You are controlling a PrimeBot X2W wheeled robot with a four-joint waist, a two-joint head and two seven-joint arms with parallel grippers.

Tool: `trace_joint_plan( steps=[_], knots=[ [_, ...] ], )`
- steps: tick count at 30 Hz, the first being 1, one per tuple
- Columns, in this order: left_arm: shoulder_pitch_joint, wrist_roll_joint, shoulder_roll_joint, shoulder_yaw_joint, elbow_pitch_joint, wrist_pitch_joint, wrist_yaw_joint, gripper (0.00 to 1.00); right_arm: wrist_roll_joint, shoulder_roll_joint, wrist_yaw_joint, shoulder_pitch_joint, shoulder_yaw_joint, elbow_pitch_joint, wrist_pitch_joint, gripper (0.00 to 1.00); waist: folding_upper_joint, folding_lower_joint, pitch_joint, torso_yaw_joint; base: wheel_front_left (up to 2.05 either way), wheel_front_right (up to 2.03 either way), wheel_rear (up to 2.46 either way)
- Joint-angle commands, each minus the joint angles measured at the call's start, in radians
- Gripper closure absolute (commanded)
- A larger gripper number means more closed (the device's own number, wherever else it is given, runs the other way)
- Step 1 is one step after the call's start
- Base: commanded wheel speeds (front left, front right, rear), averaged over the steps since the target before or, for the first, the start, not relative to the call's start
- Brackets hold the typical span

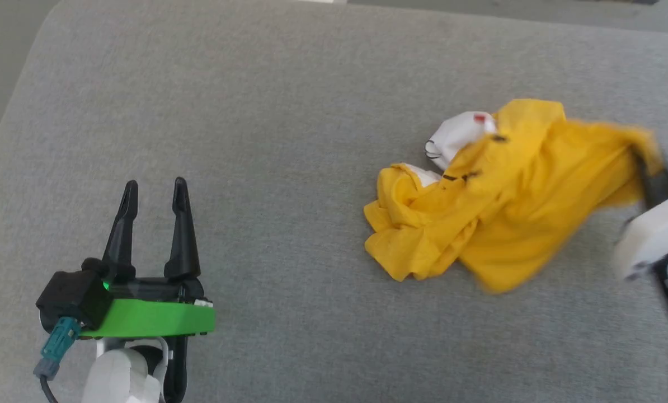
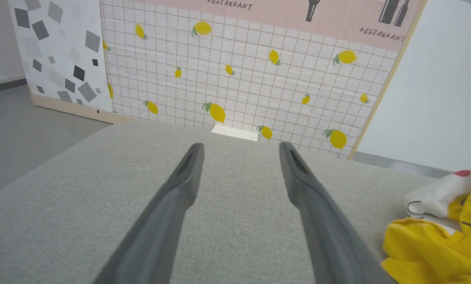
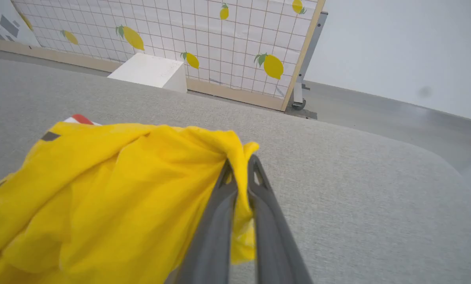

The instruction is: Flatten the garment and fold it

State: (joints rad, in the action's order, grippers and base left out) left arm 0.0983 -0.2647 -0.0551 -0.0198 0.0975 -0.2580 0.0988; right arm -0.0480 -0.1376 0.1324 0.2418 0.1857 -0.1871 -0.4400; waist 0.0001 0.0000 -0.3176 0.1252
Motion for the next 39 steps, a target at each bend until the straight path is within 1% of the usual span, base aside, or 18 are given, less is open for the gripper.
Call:
trace_joint_plan(
  steps=[1,4,7,9,12,15,16,17,19,22,26,28,31,34,39],
  knots=[
    [-0.005,0.006,0.005,-0.002,-0.003,-0.004,-0.004,0.00,0.026,-0.017,-0.002,0.024,0.019,-0.035,0.009,1.00,-0.0001,0.0000,0.028,-0.027,0.00,0.00,0.00],
    [-0.012,0.007,0.005,-0.002,-0.002,-0.004,-0.005,0.00,0.065,-0.031,-0.002,0.016,0.094,-0.094,0.006,1.00,-0.0001,0.0000,0.036,-0.036,0.00,0.00,0.00],
    [-0.017,0.005,0.005,0.002,-0.002,-0.004,-0.005,0.00,0.081,-0.006,-0.002,-0.047,0.183,-0.112,-0.015,1.00,-0.0001,0.0000,0.035,-0.039,0.00,0.00,0.00],
    [-0.019,0.005,0.005,0.007,-0.005,-0.004,-0.004,0.00,0.095,0.019,-0.002,-0.121,0.240,-0.098,-0.031,1.00,-0.0001,0.0000,0.030,-0.037,0.00,0.00,0.00],
    [-0.024,0.007,0.005,0.010,-0.012,-0.004,-0.002,0.00,0.087,0.065,-0.002,-0.226,0.321,-0.047,-0.048,1.00,-0.0001,0.0000,0.024,-0.036,0.00,0.00,0.00],
    [-0.026,0.013,0.005,0.006,-0.020,-0.004,0.000,0.00,0.086,0.081,-0.002,-0.283,0.365,0.023,-0.020,1.00,-0.0001,0.0000,0.023,-0.039,0.00,0.00,0.00],
    [-0.027,0.016,0.005,0.004,-0.022,-0.004,0.001,0.00,0.087,0.084,-0.002,-0.289,0.374,0.046,-0.005,0.89,-0.0001,0.0000,0.025,-0.042,0.00,0.00,0.00],
    [-0.029,0.018,0.005,0.004,-0.024,-0.004,0.002,0.00,0.091,0.085,-0.002,-0.290,0.378,0.062,0.011,0.00,-0.0001,0.0000,0.027,-0.044,0.00,0.00,0.00],
    [-0.030,0.024,0.005,0.004,-0.029,-0.004,0.004,0.00,0.089,0.086,-0.002,-0.268,0.386,0.072,0.050,0.00,-0.0001,0.0000,0.035,-0.050,0.00,0.00,0.00],
    [-0.029,0.026,0.005,0.007,-0.035,-0.004,0.007,0.00,0.068,0.087,-0.002,-0.222,0.358,0.054,0.094,0.00,-0.0001,0.0000,0.046,-0.056,0.00,0.00,0.00],
    [-0.031,0.024,0.005,0.015,-0.038,-0.004,0.009,0.00,0.022,0.087,-0.002,-0.147,0.273,-0.010,0.104,0.00,-0.0001,0.0000,0.057,-0.062,0.00,0.00,0.00],
    [-0.032,0.023,0.005,0.019,-0.037,-0.004,0.009,0.00,0.012,0.087,-0.002,-0.109,0.223,-0.030,0.076,0.00,-0.0001,0.0000,0.056,-0.063,0.00,0.00,0.00],
    [-0.025,0.019,0.005,0.029,-0.035,-0.004,0.010,0.00,0.004,0.079,-0.002,-0.051,0.167,-0.019,0.004,0.00,-0.0001,0.0000,0.042,-0.055,0.00,0.00,0.00],
    [-0.012,0.012,0.005,0.036,-0.038,-0.004,0.011,0.00,-0.005,0.065,-0.002,0.021,0.136,0.049,-0.096,0.00,-0.0001,0.0000,0.013,-0.036,0.00,0.00,0.00],
    [0.000,0.005,0.005,0.039,-0.043,-0.004,0.012,0.00,0.024,0.057,-0.002,0.066,0.143,0.145,-0.159,0.00,-0.0001,0.0000,-0.016,-0.012,0.00,0.00,0.00]
  ],
)
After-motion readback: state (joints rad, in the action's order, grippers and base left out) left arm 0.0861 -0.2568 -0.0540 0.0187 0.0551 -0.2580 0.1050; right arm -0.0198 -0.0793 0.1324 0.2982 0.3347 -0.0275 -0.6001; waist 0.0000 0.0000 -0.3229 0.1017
